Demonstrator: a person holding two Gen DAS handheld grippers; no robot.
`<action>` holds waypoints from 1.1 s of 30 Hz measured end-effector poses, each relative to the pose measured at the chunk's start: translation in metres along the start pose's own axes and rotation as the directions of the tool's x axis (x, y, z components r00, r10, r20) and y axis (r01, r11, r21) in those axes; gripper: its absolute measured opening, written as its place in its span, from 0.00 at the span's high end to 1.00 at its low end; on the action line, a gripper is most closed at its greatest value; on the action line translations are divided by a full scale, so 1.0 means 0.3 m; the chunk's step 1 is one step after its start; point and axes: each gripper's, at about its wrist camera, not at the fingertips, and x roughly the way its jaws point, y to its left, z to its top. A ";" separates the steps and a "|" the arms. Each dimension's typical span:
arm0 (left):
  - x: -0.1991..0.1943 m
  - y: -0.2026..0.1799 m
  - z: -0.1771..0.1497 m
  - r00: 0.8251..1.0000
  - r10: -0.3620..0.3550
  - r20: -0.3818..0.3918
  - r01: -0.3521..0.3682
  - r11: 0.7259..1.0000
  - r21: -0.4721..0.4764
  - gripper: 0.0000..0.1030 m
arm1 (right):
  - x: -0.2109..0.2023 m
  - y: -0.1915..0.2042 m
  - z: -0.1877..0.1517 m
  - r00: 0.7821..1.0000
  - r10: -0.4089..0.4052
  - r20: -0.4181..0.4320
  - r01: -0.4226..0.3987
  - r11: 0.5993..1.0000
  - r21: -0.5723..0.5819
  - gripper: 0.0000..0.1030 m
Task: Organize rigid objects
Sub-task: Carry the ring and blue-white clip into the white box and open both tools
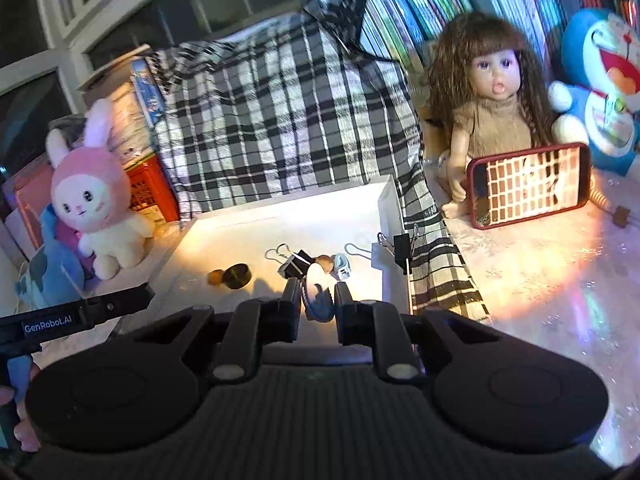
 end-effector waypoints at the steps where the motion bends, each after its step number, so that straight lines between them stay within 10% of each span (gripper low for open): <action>1: 0.027 0.004 0.013 1.000 0.002 -0.017 -0.002 1.000 -0.004 0.71 | 0.022 -0.004 0.010 1.000 -0.006 -0.014 0.006 1.000 0.008 0.79; 33: 0.445 -0.120 0.062 0.990 0.042 -0.133 -0.039 0.999 0.020 0.70 | 0.369 -0.038 0.094 0.981 -0.168 -0.098 0.167 0.986 -0.017 0.78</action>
